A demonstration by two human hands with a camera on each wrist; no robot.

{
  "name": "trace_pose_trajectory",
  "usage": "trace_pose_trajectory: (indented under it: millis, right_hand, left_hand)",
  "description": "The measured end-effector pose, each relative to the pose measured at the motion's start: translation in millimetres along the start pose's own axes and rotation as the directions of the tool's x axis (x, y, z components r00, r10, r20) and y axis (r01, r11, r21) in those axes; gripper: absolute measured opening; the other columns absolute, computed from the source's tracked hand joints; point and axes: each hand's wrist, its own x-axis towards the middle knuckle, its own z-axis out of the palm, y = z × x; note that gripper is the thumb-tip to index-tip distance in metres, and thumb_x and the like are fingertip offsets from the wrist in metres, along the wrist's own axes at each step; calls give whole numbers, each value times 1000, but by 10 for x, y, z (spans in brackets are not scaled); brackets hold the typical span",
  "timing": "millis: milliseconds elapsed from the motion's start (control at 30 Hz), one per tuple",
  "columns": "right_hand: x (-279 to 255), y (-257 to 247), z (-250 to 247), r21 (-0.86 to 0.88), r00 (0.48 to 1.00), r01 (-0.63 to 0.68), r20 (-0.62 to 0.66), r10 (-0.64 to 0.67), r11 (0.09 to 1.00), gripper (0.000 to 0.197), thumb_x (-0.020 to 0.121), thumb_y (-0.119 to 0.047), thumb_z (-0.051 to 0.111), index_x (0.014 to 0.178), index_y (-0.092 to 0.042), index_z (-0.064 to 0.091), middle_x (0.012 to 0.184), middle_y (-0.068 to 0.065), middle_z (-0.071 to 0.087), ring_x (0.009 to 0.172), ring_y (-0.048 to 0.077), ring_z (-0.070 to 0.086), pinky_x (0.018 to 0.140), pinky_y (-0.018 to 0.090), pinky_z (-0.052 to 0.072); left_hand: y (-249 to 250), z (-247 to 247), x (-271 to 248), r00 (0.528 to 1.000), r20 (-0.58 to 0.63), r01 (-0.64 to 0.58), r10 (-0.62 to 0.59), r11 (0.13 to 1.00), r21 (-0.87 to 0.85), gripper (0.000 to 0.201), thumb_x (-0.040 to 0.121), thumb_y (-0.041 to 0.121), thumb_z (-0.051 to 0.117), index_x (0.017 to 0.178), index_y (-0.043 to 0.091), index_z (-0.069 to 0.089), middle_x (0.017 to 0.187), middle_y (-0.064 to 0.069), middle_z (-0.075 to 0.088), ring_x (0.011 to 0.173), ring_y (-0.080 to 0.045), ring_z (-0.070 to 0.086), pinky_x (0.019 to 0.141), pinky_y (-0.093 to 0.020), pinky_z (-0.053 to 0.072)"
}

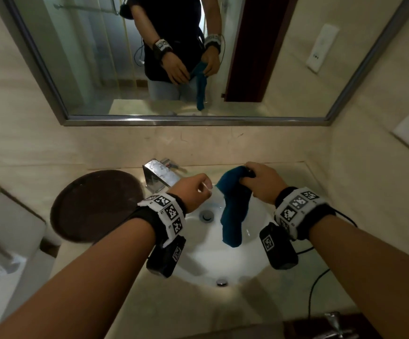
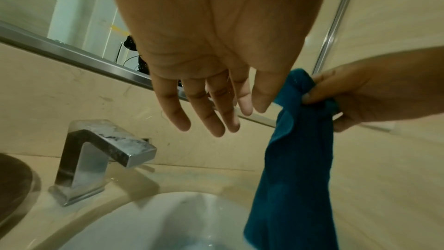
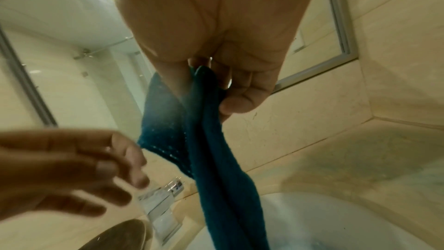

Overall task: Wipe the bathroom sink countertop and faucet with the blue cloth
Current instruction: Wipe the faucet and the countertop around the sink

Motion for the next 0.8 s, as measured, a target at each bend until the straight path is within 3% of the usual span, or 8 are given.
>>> trace_pose_trajectory:
  millis: [167,267,367,500,633,800]
  right_hand:
    - [341,283,-70,34,997,-70,20,69,997,9,92,-15,48,100,-10,50,86,10,57,67,20,53,54,25,41]
    - [533,499,-57,23,994,-90,71,88,996,10,93,-15,48,103,-13,49,91,10,58,80,28,60,64,36,54]
    - [729,684,-22,107,988,-123,107,112,987,12,92,-13,48,103,-18,49,97,10,59,89,30,62,74,43,57]
    - [984,875,78,210,973,-176,183,138,962,17,90,-11,44,104,-18,51,101,12,60,93,30,61,73,43,57]
    - [1157,1013,230,318,940,-296,263,215,901,25,93,-13,44,117,-11,50,112,14,57,100,31,60,70,38,55]
    - [1409,1158,433,426,914,-382,303,269,820,21,89,-8,54,110,-14,52,109,15,58,102,32,60,85,41,54]
  left_hand:
    - [-100,201,245,997,23,68,-71,991,115,24,92,20,51,115,18,56,118,-2,62,104,-21,58,85,-24,40]
    - [-95,373,439,995,-9,103,-103,983,149,32,92,19,50,124,17,50,127,-5,56,112,-24,54,92,-28,39]
    - [-110,562,656,987,-17,157,-157,971,182,42,92,23,49,133,19,42,139,-5,45,122,-25,46,101,-34,39]
    - [-184,815,887,974,-8,220,-226,939,264,53,94,31,46,143,22,29,154,-5,23,138,-25,29,110,-40,31]
    - [-337,1025,1048,948,16,297,-319,897,327,58,96,40,40,148,24,18,158,-4,9,144,-25,13,115,-45,21]
    - [-617,1098,1263,911,40,370,-411,856,362,61,97,43,36,150,24,11,159,-3,-1,146,-25,4,117,-48,14]
